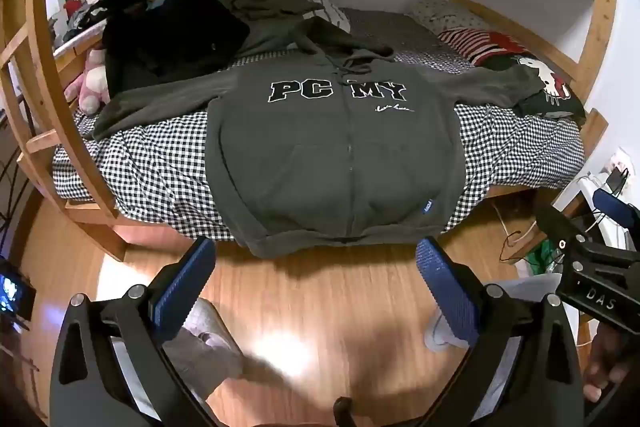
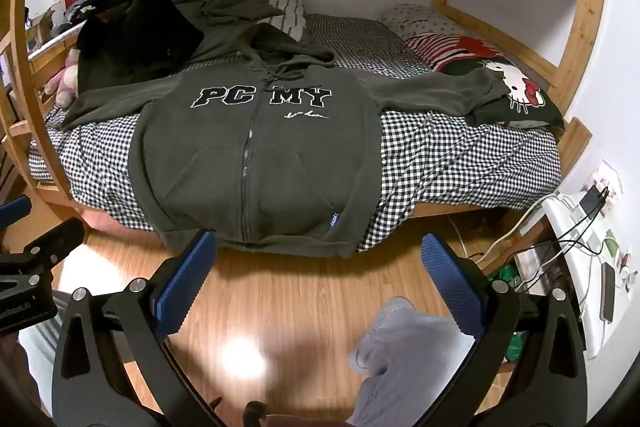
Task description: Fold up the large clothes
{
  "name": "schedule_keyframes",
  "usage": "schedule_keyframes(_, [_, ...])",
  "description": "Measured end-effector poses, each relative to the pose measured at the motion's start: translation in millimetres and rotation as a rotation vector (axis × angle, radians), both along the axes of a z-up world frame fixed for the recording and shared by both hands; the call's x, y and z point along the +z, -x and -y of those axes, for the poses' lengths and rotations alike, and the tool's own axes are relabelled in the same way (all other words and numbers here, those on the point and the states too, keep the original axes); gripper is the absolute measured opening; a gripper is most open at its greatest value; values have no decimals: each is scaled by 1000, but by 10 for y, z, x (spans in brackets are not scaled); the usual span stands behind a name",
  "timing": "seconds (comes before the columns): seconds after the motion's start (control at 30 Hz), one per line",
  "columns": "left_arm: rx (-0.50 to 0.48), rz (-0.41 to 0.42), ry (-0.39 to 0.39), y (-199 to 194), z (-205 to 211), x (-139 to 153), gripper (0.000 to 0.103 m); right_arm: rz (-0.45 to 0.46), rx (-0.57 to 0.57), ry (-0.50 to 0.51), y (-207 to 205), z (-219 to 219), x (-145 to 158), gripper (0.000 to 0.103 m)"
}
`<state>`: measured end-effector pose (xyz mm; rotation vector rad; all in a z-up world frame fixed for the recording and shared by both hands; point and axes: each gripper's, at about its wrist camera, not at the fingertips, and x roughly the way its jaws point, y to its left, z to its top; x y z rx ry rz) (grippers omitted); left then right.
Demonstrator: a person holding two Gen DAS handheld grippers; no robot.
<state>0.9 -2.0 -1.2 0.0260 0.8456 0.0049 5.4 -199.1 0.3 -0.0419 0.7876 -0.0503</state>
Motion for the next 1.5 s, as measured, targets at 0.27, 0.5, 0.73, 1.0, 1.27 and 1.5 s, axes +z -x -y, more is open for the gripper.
schedule_keyframes(0.27, [-1, 7, -1, 20, 31, -6, 99, -1, -3, -3, 4, 13, -8, 101])
schedule_keyframes(0.5, [-2, 8, -1, 32, 19, 20, 99, 5, -8, -2, 16, -28, 34, 101])
schedule_keyframes(0.73, [3, 9, -4, 23, 16, 13, 99, 11, -6, -4, 30, 15, 50, 101])
schedule_keyframes(1.0, [8, 6, -8, 15, -3, 16, 99, 13, -9, -3, 31, 25, 77, 101])
schedule_keyframes(1.27, [20, 0, -19, -12, -15, -6, 99, 13, -9, -5, 30, 42, 89, 101])
schedule_keyframes(1.5, [31, -2, -27, -35, -79, -9, 99, 11, 5, -14, 23, 70, 97, 101])
